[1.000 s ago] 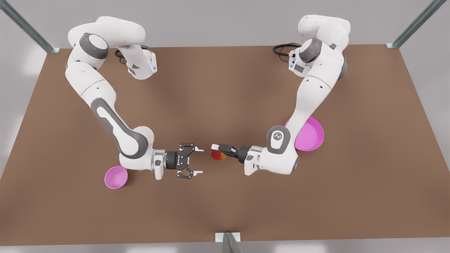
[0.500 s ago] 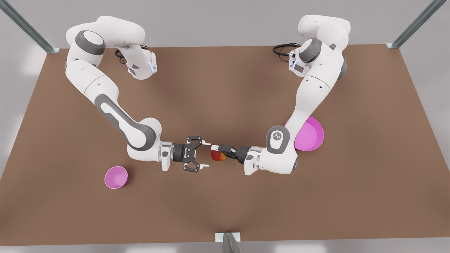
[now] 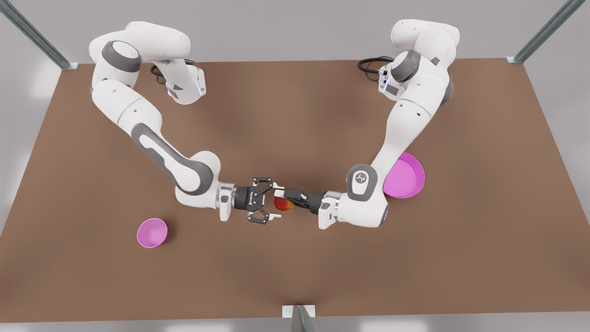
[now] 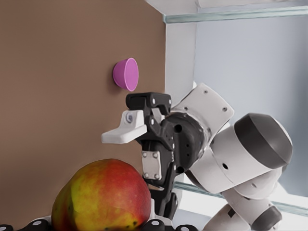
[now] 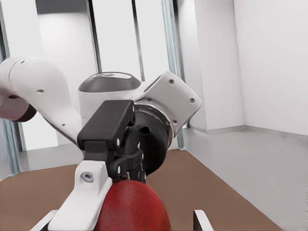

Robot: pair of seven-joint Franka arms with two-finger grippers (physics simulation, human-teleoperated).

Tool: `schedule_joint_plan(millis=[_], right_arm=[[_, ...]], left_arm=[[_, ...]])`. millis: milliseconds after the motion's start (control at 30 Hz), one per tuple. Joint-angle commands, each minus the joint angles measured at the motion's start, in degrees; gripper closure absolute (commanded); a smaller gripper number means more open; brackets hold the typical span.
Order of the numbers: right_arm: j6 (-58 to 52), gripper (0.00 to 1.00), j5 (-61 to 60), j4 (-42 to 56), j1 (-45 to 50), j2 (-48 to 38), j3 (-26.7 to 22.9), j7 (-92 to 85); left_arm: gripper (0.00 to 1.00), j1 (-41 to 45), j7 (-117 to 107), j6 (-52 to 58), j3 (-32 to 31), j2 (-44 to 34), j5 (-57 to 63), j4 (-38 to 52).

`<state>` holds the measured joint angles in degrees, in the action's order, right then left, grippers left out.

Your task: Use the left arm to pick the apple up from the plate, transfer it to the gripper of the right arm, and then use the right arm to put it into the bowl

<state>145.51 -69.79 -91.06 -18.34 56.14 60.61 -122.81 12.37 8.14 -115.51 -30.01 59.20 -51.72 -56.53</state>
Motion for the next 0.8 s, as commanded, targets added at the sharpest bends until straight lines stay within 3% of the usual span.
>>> schedule_joint_plan(millis=[0,433,467,500,533,733,767], right_arm=[[1.4,0.00,-0.4,0.1,0.2,-0.1,0.0,-1.4],[3.4,0.02,-1.1,1.1,2.2,0.4,0.1,-1.3],[3.4,0.16,-1.1,1.1,2.2,0.4,0.1,-1.3],[3.4,0.41,-1.1,1.1,2.2,0.4,0.1,-1.4],[3.4,0.53,-1.0,1.1,2.2,0.4,0.1,-1.4],[3.4,0.54,-0.7,1.1,1.8,0.3,0.1,-1.1],[3.1,0.54,-0.5,1.1,1.2,0.2,0.2,-0.9]], left_arm=[[0.36,0.0,1.5,-0.5,0.0,0.0,-0.5,0.0],[0.36,0.0,1.6,-0.5,0.0,0.0,-1.3,0.0],[0.36,0.0,1.6,-0.5,0.0,0.0,-1.3,0.0],[0.36,0.0,1.7,-0.5,0.0,0.0,-1.3,0.0],[0.36,0.0,1.7,-0.5,0.0,0.0,-1.3,0.0],[0.35,0.0,1.7,-0.5,0.0,0.0,-1.3,0.0],[0.31,0.0,1.8,-0.5,0.0,0.0,-1.3,0.0]])
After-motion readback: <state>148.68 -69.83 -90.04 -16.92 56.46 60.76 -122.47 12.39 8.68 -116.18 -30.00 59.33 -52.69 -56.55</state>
